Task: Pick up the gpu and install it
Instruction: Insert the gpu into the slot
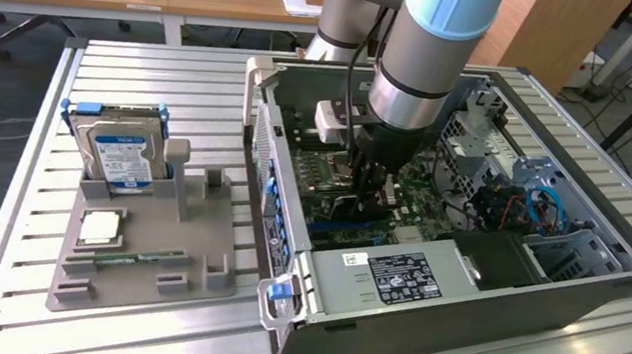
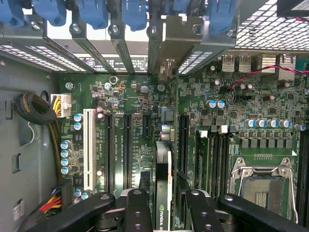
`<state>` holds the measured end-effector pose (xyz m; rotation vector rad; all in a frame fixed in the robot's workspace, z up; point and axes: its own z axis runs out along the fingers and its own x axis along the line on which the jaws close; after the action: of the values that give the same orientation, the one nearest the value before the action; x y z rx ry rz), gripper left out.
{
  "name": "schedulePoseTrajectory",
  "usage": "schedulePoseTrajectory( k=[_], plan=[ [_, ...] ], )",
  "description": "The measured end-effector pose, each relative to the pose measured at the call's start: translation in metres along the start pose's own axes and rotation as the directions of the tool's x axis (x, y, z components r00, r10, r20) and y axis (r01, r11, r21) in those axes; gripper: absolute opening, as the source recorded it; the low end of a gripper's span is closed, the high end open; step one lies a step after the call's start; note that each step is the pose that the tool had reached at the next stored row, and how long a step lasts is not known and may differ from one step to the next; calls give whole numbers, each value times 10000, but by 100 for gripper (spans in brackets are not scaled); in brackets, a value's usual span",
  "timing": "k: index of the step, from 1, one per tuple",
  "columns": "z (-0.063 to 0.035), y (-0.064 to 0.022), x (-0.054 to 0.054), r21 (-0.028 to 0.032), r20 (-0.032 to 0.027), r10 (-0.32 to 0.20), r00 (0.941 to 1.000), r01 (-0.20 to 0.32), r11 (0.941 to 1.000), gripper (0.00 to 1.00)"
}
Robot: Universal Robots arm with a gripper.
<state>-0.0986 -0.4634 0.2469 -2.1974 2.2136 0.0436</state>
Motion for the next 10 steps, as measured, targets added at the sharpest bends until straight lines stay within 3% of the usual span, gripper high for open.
schedulePoseTrajectory(
  k=[10],
  plan=[
    [0, 0, 0, 0, 0, 0, 10000, 0, 10000, 41]
  ],
)
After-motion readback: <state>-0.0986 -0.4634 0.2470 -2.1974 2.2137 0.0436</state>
